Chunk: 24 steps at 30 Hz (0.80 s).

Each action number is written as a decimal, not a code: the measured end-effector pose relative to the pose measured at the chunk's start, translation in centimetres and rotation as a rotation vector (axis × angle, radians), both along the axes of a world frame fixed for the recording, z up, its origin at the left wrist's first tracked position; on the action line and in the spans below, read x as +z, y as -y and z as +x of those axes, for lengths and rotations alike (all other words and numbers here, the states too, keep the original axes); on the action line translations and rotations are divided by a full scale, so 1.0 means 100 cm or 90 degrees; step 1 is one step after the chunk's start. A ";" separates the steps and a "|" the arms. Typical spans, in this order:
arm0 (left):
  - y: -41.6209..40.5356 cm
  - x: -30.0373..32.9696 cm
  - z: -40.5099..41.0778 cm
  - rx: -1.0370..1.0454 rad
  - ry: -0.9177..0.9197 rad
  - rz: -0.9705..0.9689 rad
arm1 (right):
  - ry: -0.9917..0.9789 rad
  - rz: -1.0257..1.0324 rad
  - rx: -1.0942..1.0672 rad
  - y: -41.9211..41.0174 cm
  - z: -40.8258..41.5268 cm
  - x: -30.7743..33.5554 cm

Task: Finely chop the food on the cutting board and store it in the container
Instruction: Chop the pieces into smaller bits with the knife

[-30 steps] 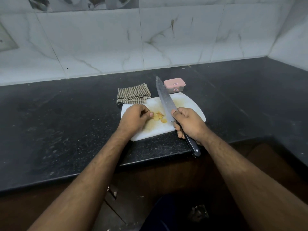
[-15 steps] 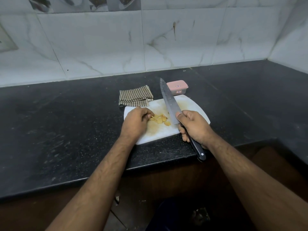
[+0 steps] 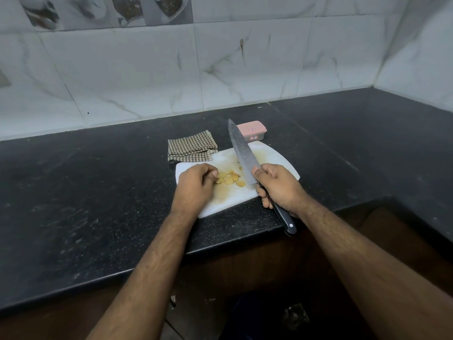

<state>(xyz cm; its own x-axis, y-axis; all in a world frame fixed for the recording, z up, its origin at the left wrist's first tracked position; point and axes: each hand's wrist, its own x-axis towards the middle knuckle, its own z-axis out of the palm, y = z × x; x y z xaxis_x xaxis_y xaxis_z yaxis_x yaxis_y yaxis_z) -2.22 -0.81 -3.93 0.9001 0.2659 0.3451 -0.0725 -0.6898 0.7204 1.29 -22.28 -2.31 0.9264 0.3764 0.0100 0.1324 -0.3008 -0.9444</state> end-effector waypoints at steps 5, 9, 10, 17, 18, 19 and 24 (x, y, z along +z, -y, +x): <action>0.001 -0.004 -0.005 0.003 -0.010 0.012 | -0.003 -0.001 -0.002 0.000 0.001 -0.001; 0.001 0.000 -0.005 0.033 -0.020 0.027 | -0.002 -0.005 -0.004 -0.001 0.001 -0.001; 0.001 0.000 -0.005 0.036 -0.021 0.027 | 0.001 -0.008 -0.005 -0.001 0.000 -0.001; 0.001 -0.004 -0.002 0.010 -0.002 0.031 | 0.002 -0.015 -0.007 -0.001 -0.002 0.001; 0.001 -0.004 -0.003 0.006 0.004 0.033 | 0.002 -0.014 -0.008 -0.001 -0.002 0.001; 0.001 -0.004 -0.003 0.004 0.009 0.034 | 0.003 -0.012 -0.008 -0.001 -0.003 0.002; 0.001 -0.005 -0.001 0.014 0.019 0.017 | 0.006 -0.014 -0.007 -0.001 -0.003 0.002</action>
<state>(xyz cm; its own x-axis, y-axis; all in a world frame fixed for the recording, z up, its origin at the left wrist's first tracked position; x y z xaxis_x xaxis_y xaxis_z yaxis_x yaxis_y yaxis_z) -2.36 -0.93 -4.39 0.8832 0.2759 0.3791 -0.0781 -0.7107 0.6991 0.95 -22.15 -2.10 0.9304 0.3663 0.0101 0.1376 -0.3236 -0.9361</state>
